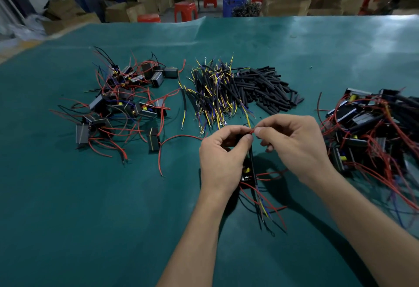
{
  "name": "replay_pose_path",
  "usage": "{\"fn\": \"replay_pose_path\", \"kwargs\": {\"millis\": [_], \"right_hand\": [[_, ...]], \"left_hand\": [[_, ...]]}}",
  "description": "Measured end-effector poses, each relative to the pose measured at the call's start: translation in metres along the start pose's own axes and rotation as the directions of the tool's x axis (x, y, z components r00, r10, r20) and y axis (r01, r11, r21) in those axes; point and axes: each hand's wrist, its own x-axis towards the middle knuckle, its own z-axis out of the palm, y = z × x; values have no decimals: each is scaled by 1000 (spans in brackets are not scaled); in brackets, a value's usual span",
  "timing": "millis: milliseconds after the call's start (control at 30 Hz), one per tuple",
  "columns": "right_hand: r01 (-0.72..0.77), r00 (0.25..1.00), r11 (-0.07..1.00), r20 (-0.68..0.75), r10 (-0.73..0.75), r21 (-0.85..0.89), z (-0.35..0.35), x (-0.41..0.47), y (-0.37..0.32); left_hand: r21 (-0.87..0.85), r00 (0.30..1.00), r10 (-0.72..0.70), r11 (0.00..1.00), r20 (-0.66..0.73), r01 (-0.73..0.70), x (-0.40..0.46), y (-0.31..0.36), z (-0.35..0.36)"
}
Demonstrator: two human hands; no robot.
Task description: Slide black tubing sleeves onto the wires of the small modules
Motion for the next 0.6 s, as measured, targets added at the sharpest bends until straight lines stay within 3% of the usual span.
{"fn": "replay_pose_path", "kwargs": {"millis": [100, 200, 300, 400, 467, 600], "right_hand": [[-88, 996, 987, 13, 87, 131, 0, 2, 0], [-99, 995, 986, 14, 98, 137, 0, 2, 0], [68, 996, 993, -57, -74, -102, -2, 0, -1], [303, 943, 886, -22, -331, -350, -3, -4, -7], [400, 904, 813, 36, -426, -424, -3, -6, -9], [489, 865, 742, 141, -482, -458, -6, -7, -9]], "left_hand": [[-32, 1000, -7, 999, -3, 6, 0, 1, 1], [-28, 1000, -3, 1000, 3, 3, 1, 1, 3], [-57, 1000, -11, 998, -6, 10, 2, 1, 3], [-68, 1000, -16, 998, -14, 15, 2, 2, 3], [-64, 1000, -15, 998, -13, 14, 2, 3, 2], [-34, 1000, -1, 999, 2, 1, 2, 4, 1]]}}
